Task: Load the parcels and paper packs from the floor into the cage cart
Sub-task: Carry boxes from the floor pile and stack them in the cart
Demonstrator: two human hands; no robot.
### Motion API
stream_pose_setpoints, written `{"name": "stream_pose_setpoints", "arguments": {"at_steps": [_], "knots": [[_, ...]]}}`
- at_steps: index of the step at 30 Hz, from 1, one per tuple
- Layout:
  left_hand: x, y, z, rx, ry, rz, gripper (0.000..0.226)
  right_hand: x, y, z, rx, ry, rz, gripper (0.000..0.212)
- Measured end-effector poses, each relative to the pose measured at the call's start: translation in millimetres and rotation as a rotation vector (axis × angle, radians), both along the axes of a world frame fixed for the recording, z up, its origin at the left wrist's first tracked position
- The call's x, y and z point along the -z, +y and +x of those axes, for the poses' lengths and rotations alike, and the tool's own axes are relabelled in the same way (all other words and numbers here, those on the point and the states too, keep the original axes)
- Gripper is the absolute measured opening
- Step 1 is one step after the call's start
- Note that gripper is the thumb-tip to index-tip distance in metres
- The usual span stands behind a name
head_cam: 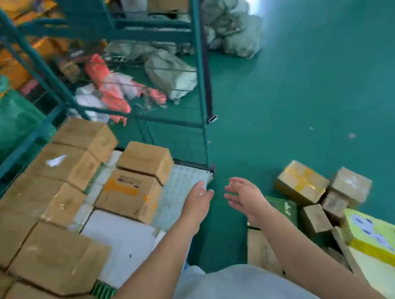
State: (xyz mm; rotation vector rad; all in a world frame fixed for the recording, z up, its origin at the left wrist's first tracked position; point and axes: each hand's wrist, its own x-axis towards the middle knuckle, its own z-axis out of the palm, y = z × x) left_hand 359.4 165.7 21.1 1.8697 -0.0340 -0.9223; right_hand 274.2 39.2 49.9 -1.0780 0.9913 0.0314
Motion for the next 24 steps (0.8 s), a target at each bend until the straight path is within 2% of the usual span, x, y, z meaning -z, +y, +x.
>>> {"name": "stream_pose_setpoints", "arguments": {"at_steps": [5, 15, 24], "knots": [[-5, -76, -24, 0.269, -0.056, 0.044, 0.053, 8, -52, -57, 0.278, -0.002, 0.043, 0.021], [11, -197, -79, 0.775, -0.034, 0.119, 0.056, 32, -119, -161, 0.888, -0.012, 0.128, 0.018], [35, -294, -68, 1.078, -0.008, 0.160, 0.053, 49, -166, -159, 1.272, 0.041, 0.182, 0.020]]}}
